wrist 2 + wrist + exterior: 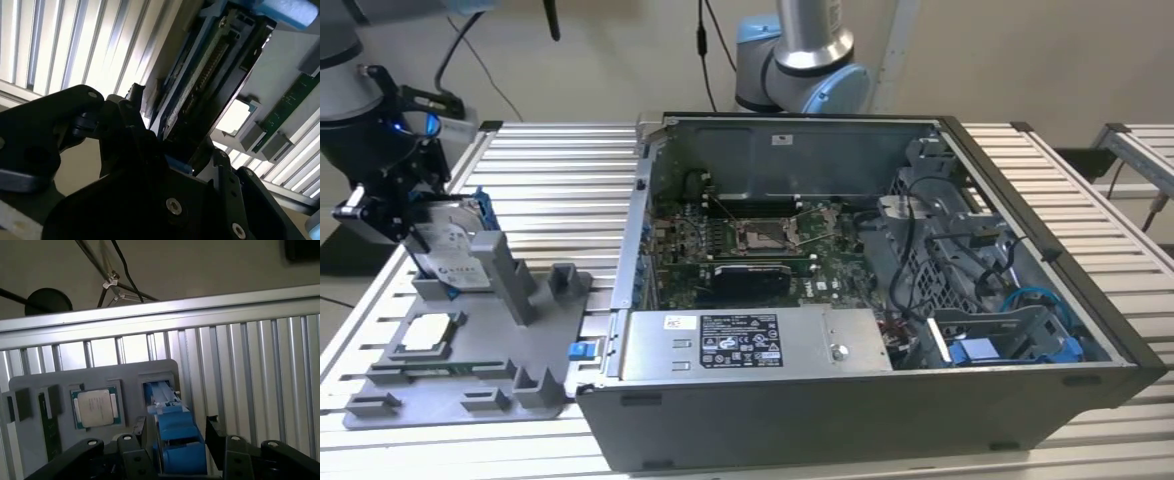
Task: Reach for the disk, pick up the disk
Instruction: 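Pick up the disk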
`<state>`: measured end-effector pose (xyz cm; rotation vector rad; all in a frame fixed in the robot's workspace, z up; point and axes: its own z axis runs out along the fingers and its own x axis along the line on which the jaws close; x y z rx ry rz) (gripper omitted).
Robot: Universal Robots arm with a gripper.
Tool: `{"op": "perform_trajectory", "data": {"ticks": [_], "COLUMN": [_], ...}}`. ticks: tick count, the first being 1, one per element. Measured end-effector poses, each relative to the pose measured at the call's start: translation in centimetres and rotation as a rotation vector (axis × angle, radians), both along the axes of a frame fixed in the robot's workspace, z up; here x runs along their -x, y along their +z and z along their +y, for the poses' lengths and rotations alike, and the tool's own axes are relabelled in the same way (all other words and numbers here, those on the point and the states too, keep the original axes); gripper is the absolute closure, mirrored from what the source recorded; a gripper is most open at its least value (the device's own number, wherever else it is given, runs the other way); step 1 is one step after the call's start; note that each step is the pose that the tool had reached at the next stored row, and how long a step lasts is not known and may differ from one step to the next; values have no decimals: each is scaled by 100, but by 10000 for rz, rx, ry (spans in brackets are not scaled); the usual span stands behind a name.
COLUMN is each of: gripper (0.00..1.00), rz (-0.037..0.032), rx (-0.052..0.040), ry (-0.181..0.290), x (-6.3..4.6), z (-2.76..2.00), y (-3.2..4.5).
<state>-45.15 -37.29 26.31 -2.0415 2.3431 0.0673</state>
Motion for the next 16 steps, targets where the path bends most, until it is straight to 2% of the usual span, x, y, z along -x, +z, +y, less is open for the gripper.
{"op": "perform_trajectory", "data": {"ticks": [2,6,16], "gripper": [0,0,0], "rz": [3,7,-7], "rx": [-58,-100,-114], "ry": [0,2,1], "x": [1,0,0], "z": [0,-1,0], "y": [-15,-36,-49]}}
